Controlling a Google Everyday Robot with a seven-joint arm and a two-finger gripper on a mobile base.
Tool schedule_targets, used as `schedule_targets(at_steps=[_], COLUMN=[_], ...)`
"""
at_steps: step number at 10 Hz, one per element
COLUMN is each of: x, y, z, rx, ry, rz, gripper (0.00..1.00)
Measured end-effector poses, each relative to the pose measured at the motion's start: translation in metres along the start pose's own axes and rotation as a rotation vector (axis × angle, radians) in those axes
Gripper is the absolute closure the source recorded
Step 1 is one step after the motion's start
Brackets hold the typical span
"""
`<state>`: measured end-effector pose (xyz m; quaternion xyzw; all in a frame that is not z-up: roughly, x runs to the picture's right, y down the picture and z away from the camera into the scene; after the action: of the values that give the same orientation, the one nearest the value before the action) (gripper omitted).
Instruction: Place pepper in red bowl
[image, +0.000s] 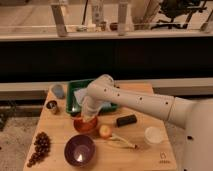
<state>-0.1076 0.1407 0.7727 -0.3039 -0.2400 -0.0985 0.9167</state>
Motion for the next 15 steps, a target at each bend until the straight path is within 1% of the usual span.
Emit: schedule_targets(at_steps=[2,3,5,7,8,15], x=[-0.001,-0.002,-0.001,-0.001,0.001,-0.002], y=[0.002,0.003,0.004,0.005,0.006,0.005], z=[-0.002,-0.004,-0.010,-0.018,-0.019,-0.018], rx=[-0.003,0.001,0.022,0.054,0.058,0.055], ry=[-0.022,-0.046,-0.073,-0.108,-0.110,-0.111], rz=[-0.011,-0.019,-0.019,-0.020,-0.018,-0.023], gripper=[0.20,0.20,0.20,0.20,0.20,0.20])
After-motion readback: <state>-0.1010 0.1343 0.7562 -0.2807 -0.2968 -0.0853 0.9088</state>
